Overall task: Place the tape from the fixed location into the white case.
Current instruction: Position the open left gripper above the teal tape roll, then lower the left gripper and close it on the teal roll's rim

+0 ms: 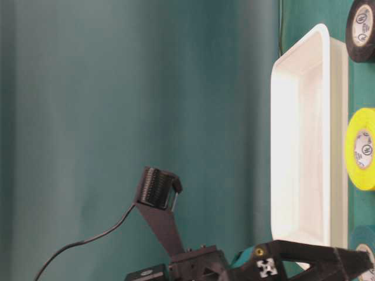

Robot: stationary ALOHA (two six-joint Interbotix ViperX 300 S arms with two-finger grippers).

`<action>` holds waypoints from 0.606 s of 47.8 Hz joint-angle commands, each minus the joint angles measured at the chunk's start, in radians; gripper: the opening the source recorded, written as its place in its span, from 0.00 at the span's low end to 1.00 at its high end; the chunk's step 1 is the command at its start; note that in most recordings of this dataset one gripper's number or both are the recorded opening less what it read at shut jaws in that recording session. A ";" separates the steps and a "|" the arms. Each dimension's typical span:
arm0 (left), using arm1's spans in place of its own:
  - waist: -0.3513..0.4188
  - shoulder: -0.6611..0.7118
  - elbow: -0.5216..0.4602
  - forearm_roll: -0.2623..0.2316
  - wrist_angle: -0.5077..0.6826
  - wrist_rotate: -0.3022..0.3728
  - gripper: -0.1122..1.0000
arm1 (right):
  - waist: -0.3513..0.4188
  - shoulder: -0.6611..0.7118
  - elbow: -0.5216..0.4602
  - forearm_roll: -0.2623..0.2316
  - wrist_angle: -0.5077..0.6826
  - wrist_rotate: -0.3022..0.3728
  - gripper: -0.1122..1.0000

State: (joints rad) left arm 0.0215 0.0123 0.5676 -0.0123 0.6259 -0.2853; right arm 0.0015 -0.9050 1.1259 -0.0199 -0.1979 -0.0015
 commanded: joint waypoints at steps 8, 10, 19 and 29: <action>0.000 0.008 0.014 0.000 -0.054 -0.002 1.00 | -0.002 0.006 -0.028 0.000 0.002 0.002 0.10; 0.000 0.011 0.017 0.000 -0.058 -0.002 1.00 | -0.002 0.006 -0.028 0.000 0.002 0.002 0.10; 0.000 0.028 0.018 0.000 -0.077 -0.003 1.00 | -0.002 0.006 -0.028 0.000 0.002 0.002 0.10; 0.000 0.054 0.020 0.000 -0.087 -0.006 1.00 | -0.002 0.006 -0.028 0.000 0.002 0.002 0.10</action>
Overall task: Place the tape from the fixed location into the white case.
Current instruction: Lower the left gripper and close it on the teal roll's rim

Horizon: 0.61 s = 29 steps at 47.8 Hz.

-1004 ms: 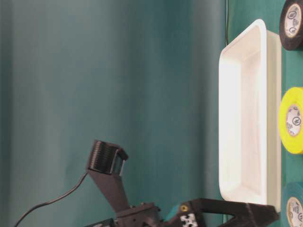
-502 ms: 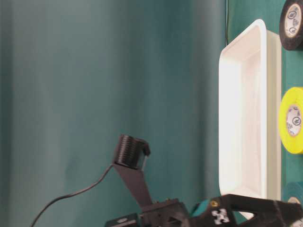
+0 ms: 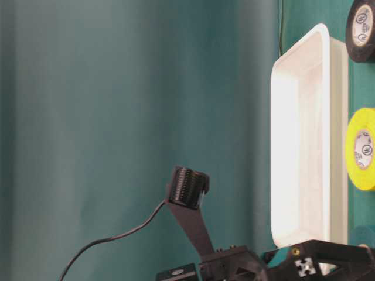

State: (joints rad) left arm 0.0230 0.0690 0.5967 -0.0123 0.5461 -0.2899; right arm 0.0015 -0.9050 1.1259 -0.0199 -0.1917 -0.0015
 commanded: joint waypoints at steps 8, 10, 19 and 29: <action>-0.002 0.031 -0.009 0.000 -0.023 -0.003 1.00 | -0.002 0.006 -0.028 0.000 -0.005 0.002 0.10; -0.002 0.035 -0.009 0.000 -0.028 -0.003 1.00 | -0.002 0.006 -0.026 0.000 -0.005 0.002 0.10; -0.002 0.043 -0.009 0.000 -0.038 -0.003 1.00 | -0.002 0.008 -0.026 0.000 -0.005 0.002 0.10; -0.002 0.044 -0.009 0.000 -0.038 -0.002 1.00 | -0.002 0.011 -0.026 0.000 -0.005 0.002 0.10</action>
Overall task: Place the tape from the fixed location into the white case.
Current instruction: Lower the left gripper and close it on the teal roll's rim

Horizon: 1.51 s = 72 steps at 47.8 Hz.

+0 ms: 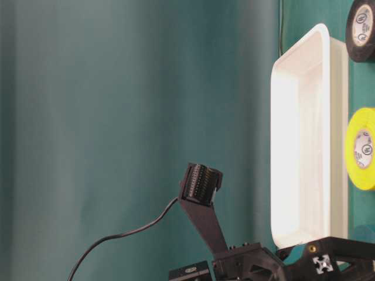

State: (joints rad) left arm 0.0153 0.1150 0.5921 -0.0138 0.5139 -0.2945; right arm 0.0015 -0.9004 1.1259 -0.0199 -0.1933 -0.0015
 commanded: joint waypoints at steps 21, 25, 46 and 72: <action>0.012 -0.003 -0.014 0.003 0.000 0.006 0.71 | -0.002 0.006 -0.028 0.000 -0.003 0.002 0.10; 0.012 -0.008 -0.014 0.003 0.000 0.012 0.49 | -0.002 0.006 -0.028 0.000 -0.003 0.002 0.10; 0.012 -0.014 -0.015 0.003 0.006 0.011 0.30 | -0.002 0.006 -0.028 0.000 -0.003 0.000 0.10; 0.006 -0.084 -0.025 0.002 0.049 0.002 0.30 | -0.002 0.006 -0.029 0.000 -0.003 -0.002 0.10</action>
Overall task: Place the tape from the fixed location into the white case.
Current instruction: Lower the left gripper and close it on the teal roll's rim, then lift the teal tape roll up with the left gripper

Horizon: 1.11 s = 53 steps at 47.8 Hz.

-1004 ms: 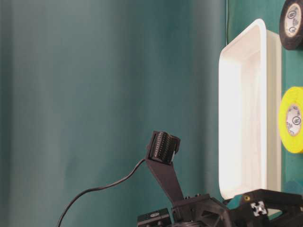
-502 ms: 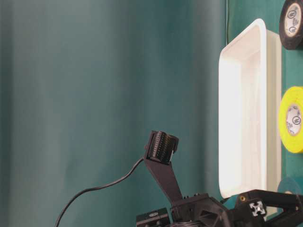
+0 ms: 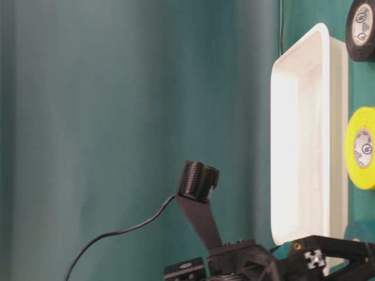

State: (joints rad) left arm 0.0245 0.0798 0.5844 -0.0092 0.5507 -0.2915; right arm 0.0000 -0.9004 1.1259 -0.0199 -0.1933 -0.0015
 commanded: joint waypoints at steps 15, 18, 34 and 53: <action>-0.003 -0.135 -0.064 -0.002 0.127 0.000 0.30 | 0.000 0.005 -0.029 -0.002 -0.003 -0.003 0.10; -0.003 -0.155 -0.075 -0.002 0.152 0.000 0.30 | 0.000 0.005 -0.031 0.000 -0.003 -0.003 0.10; -0.003 -0.255 -0.150 0.000 0.298 0.002 0.30 | 0.000 0.005 -0.029 0.000 -0.003 -0.003 0.10; -0.003 -0.362 -0.275 0.012 0.468 0.008 0.30 | 0.000 0.005 -0.032 0.000 -0.003 -0.003 0.10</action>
State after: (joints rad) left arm 0.0230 -0.2424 0.3574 -0.0031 0.9925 -0.2869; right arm 0.0000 -0.9004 1.1244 -0.0199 -0.1933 -0.0031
